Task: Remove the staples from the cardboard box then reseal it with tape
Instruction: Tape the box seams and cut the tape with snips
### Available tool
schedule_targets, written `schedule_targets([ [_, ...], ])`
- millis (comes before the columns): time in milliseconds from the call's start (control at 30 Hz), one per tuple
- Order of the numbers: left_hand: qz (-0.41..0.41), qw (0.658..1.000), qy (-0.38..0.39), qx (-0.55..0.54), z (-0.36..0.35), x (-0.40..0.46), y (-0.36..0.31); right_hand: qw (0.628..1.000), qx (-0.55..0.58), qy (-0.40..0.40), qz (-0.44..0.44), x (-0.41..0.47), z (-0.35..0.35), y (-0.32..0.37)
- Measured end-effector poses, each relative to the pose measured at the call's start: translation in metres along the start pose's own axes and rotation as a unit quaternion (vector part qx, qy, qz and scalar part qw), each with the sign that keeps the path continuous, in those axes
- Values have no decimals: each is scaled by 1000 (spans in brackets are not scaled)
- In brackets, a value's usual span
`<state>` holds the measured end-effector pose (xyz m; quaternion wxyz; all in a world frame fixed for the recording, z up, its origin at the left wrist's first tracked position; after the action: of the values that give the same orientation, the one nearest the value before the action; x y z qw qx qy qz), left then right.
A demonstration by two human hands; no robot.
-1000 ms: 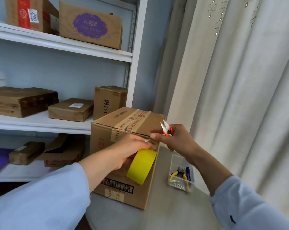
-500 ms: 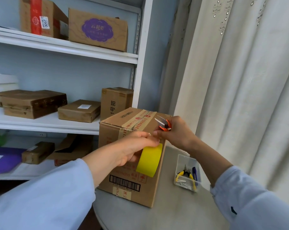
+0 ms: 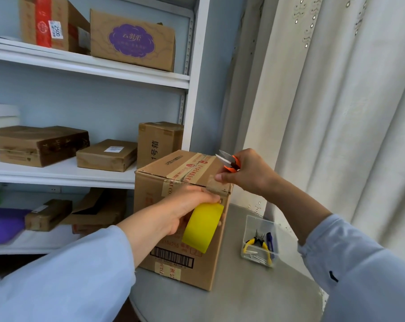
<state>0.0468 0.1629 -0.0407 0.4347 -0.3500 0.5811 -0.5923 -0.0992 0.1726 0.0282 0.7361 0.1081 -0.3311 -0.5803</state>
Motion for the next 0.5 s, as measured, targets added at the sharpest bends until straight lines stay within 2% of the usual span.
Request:
schedule_targets([
  [100,5,998,-9,56,-3,-1,2,1000,5,13,-9,1,-4,-8],
  [333,21,997,38,-63,-3,5,-8,996,75,37,-38,14,1,-17],
  [500,45,996,47,-59,-3,9,-9,990,89,87,-59,21,0,-26],
])
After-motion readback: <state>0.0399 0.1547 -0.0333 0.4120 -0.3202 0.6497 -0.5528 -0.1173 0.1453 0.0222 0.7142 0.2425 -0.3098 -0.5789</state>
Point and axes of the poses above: each hand's wrist, its own x-axis towards the middle knuckle, its own z-axis out of the back of the hand, y = z × x, the point moved 1 cm from there along x, towards the middle knuckle, and after that the axes turned 2 degrees about x, right-handed, at the moved point
